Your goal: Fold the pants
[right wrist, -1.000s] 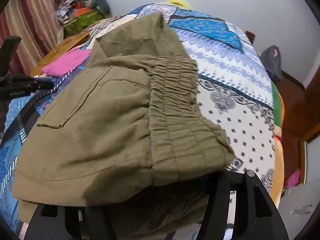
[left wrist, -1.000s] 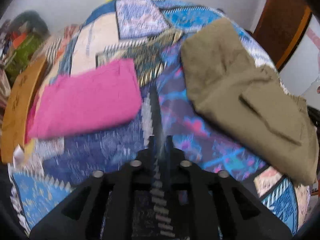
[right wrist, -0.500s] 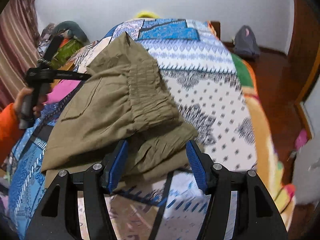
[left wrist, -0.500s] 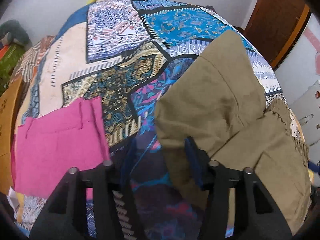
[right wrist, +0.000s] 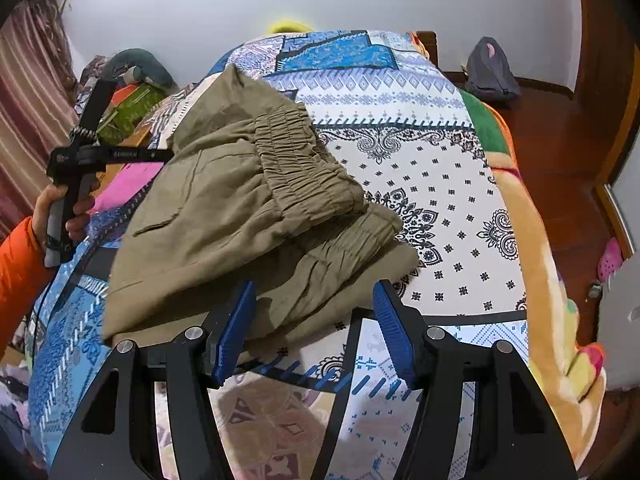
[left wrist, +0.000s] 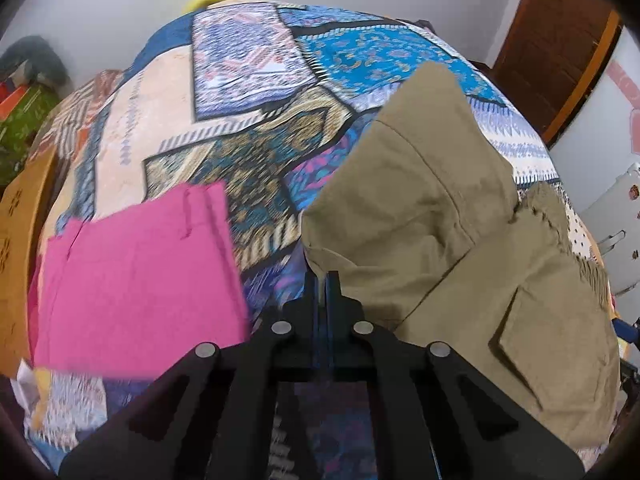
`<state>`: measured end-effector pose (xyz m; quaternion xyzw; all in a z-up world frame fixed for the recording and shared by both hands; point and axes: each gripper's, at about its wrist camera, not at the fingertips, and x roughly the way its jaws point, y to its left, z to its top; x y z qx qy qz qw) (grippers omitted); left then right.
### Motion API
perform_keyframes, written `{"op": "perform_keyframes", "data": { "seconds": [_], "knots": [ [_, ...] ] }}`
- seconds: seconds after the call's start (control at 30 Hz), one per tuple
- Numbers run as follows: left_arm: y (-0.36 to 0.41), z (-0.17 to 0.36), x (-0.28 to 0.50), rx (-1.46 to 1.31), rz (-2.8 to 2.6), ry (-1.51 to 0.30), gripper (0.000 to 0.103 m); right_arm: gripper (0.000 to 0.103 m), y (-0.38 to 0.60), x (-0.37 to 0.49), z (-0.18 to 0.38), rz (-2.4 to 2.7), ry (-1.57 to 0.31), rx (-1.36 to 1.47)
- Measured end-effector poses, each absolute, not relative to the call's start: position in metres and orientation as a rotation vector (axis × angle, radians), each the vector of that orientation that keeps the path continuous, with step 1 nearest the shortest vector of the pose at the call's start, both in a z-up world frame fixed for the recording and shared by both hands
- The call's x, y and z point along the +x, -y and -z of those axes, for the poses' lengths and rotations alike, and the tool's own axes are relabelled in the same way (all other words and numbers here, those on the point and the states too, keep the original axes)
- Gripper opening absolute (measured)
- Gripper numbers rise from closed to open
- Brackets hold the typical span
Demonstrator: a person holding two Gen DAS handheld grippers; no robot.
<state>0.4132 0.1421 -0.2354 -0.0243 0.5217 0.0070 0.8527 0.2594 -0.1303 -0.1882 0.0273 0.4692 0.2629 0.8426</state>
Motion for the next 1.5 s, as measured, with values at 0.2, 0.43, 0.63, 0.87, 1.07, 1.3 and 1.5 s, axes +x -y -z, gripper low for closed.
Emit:
{"op": "perform_keyframes", "data": {
  "seconds": [0.2,0.43,0.63,0.87,1.07,1.3,1.5],
  "knots": [
    [-0.177,0.235,0.356,-0.235,-0.045,-1.147,0.003,0.057,0.117,0.265,0.190,-0.566,-0.984,-0.018],
    [-0.182,0.227,0.289,-0.251,-0.101,-1.134,0.002,0.057,0.109,0.277,0.176,-0.533,-0.928,-0.120],
    [-0.182,0.219,0.251,-0.259,-0.133,-1.112,0.002,0.057,0.108,0.273,0.143,-0.566,-0.857,-0.081],
    [-0.188,0.207,0.232,-0.261,-0.127,-1.101,0.005,0.057,0.090,0.264,0.144,-0.605,-0.866,-0.074],
    [-0.202,0.189,0.240,-0.228,-0.141,-1.060,0.015,0.063,0.075,0.269,0.150,-0.583,-0.866,-0.097],
    [-0.215,0.206,0.282,-0.199,-0.106,-1.077,0.048,0.074,0.066,0.285,0.163,-0.560,-0.879,-0.095],
    [-0.221,0.232,0.309,-0.224,-0.050,-1.111,0.053,0.074,0.057,0.309,0.191,-0.578,-0.972,-0.080]
  ]
}}
